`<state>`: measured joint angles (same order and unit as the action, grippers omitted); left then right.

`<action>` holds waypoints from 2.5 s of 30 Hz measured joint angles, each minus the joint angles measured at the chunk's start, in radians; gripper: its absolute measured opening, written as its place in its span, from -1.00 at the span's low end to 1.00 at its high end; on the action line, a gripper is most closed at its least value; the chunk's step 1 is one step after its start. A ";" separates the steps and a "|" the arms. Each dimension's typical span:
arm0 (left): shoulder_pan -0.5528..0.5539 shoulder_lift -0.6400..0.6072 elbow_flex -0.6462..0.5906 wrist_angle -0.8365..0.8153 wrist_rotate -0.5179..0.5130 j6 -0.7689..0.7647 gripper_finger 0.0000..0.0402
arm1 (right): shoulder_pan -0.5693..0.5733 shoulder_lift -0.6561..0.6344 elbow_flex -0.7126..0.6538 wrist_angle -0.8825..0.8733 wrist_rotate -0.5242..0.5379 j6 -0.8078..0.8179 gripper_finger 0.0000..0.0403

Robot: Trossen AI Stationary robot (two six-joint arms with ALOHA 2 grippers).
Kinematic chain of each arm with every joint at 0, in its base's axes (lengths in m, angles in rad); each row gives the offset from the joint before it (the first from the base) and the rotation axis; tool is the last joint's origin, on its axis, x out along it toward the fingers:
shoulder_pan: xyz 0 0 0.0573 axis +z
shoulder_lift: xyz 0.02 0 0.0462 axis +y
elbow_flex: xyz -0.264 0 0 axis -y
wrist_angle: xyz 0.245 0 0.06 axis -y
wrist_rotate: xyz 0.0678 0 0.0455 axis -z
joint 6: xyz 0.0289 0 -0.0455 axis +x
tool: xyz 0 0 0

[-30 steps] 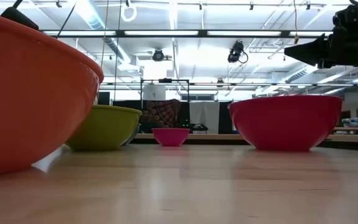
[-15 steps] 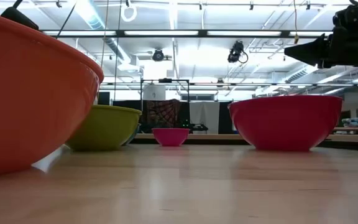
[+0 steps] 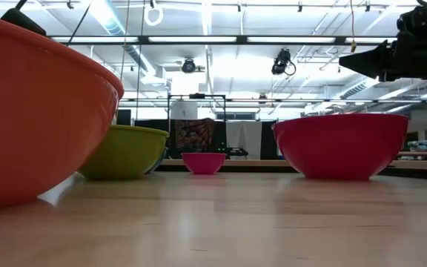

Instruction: Nest bowls inside each other

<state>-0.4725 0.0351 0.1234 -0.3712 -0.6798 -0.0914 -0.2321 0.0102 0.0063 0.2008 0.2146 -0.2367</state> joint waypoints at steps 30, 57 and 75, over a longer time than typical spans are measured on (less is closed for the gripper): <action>0.000 0.000 0.000 0.562 -0.001 0.202 -0.43 | 0.000 0.000 0.000 0.000 0.000 0.000 -0.45; 0.028 0.003 0.001 0.953 -0.034 -0.400 -0.43 | 0.050 0.300 0.229 0.204 -0.211 0.325 -0.45; 0.028 0.004 0.099 0.815 -0.073 -0.307 -0.43 | 0.126 1.270 0.875 0.285 -0.216 0.680 -0.45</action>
<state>-0.4442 0.0391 0.2229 0.4442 -0.7532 -0.3986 -0.1059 1.2802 0.8818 0.4857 -0.0010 0.4430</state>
